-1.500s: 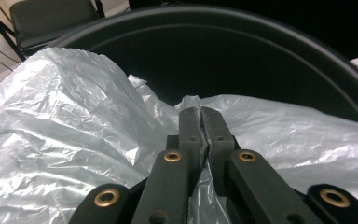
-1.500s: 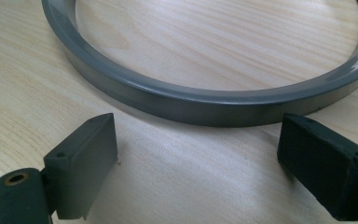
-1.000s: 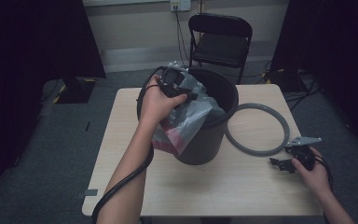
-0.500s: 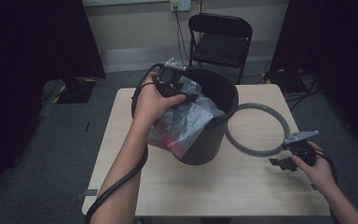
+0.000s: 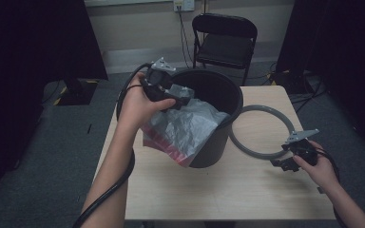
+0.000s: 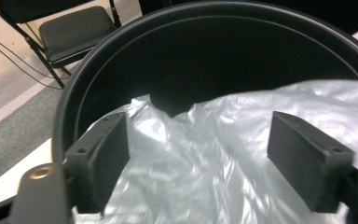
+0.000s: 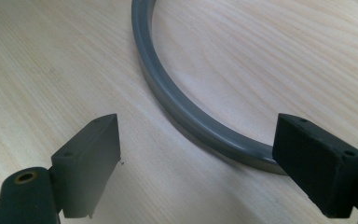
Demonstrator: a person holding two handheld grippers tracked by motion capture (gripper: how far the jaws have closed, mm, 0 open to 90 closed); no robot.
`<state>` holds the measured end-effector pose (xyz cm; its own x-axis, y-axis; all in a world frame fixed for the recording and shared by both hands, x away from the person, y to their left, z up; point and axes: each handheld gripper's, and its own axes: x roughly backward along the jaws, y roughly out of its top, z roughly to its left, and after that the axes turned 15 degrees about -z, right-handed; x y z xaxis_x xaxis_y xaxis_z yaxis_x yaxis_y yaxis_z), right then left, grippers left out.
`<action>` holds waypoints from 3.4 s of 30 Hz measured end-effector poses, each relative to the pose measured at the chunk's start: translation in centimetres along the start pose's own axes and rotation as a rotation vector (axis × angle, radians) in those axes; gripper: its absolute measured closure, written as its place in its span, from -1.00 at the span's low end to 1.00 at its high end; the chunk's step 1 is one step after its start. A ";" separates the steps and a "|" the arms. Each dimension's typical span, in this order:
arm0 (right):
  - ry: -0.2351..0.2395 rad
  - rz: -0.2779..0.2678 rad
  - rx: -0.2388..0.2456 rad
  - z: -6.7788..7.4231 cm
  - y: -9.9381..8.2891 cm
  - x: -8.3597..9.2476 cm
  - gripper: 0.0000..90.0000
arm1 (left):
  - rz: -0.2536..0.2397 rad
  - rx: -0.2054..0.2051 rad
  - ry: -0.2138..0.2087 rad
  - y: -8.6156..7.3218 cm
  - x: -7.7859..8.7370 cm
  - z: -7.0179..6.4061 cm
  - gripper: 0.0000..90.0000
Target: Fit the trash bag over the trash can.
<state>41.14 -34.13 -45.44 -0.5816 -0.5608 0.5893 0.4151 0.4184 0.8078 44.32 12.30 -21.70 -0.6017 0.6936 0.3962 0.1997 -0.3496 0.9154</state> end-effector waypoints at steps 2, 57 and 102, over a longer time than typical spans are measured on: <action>0.004 0.006 0.009 0.1 0.0 0.0 -0.68 | 0.004 -0.004 -0.019 -0.2 0.9 0.0 -0.60; 0.130 -0.014 0.146 2.0 10.0 1.5 -0.67 | 0.091 0.058 -0.027 2.6 -5.7 -0.9 0.97; 0.282 -0.092 0.375 8.7 26.8 4.4 -0.66 | 0.000 0.151 0.058 3.6 -7.1 0.1 0.96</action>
<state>43.62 -19.13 -21.28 -0.3702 -0.7581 0.5369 0.0597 0.5573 0.8281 49.40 6.18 -21.19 -0.6442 0.6549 0.3951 0.3110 -0.2477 0.9176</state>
